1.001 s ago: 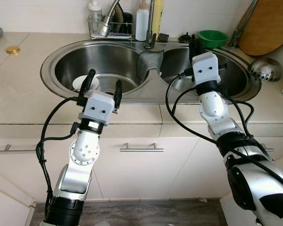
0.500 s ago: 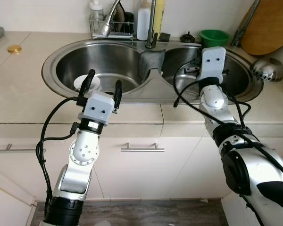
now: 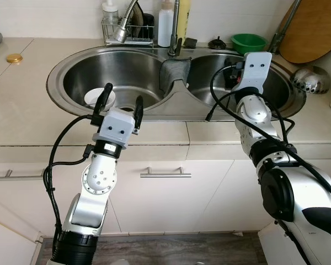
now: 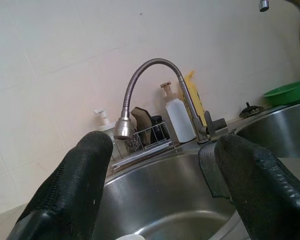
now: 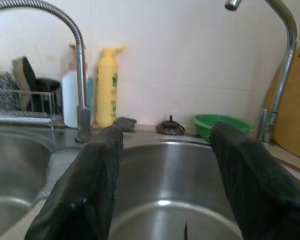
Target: Kitchen organization
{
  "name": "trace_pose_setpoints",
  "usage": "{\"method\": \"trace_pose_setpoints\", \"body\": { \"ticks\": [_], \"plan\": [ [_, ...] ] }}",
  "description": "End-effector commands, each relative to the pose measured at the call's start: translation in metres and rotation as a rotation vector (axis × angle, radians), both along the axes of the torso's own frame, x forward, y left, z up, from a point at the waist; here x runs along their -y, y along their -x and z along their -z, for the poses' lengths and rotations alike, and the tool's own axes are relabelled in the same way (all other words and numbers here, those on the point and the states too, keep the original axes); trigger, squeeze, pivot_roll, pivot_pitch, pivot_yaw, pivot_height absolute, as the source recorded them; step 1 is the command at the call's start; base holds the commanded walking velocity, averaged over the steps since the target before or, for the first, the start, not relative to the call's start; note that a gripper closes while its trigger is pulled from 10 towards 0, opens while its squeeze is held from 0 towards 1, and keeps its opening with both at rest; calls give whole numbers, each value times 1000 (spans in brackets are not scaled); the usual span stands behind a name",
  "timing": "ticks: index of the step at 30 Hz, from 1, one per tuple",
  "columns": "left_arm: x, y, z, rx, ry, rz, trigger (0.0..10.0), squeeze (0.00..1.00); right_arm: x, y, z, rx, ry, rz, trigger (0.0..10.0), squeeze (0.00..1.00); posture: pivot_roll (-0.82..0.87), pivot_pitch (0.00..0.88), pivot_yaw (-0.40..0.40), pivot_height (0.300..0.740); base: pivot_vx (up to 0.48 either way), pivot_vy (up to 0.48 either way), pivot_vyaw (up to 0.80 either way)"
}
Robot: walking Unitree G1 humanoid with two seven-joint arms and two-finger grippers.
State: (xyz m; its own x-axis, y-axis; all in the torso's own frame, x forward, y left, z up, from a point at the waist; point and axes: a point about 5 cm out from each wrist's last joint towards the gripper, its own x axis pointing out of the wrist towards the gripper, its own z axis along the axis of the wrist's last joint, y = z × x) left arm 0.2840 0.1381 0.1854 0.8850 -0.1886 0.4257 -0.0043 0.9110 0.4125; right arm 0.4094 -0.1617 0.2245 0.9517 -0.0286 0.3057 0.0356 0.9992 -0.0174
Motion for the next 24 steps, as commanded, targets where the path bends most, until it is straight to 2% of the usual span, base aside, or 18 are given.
{"method": "trace_pose_setpoints", "body": {
  "ticks": [1, 9, 10, 14, 17, 20, 23, 24],
  "plan": [
    [3, 2, 4, -13, -9, 4, 10000, 0, -2, 1, -12, 82, -42, -28, 10000, 1000, 95, 0, -78, 740, 0, 0, 0],
    [1, 4, 9, -51, 3, -5, 10000, 0, -7, 12, -4, 159, -25, -77, 10000, 1000, 67, 0, -79, 740, 0, 0, 0],
    [1, 5, 9, -55, 6, -1, 10000, 0, -8, 15, -4, 176, -19, -87, 10000, 0, 64, 0, -78, 740, 0, 0, 0],
    [2, 6, 10, -61, 12, 9, 10000, 0, -9, 23, -4, 202, -30, -107, 10000, 0, 50, 0, -77, 740, 0, 0, 0],
    [3, 7, 8, -60, 16, 15, 10000, 0, -10, 36, -2, 230, 14, -107, 10000, 0, 40, 0, -74, 740, 0, 0, 0],
    [0, 7, 7, -71, 22, 13, 10000, 0, -14, 57, 5, 212, 17, -137, 10000, 0, 26, 0, -62, 740, 0, 0, 0],
    [-2, 10, 8, -93, 25, 29, 10000, 0, -21, 77, 26, 151, 98, -221, 10000, 0, 18, 0, -60, 740, 0, 0, 0],
    [-2, 10, 8, -93, 25, 29, 10000, 0, -21, 77, 26, 151, 98, -221, 10000, 0, 18, 0, -60, 740, 0, 0, 0]
  ]
}}
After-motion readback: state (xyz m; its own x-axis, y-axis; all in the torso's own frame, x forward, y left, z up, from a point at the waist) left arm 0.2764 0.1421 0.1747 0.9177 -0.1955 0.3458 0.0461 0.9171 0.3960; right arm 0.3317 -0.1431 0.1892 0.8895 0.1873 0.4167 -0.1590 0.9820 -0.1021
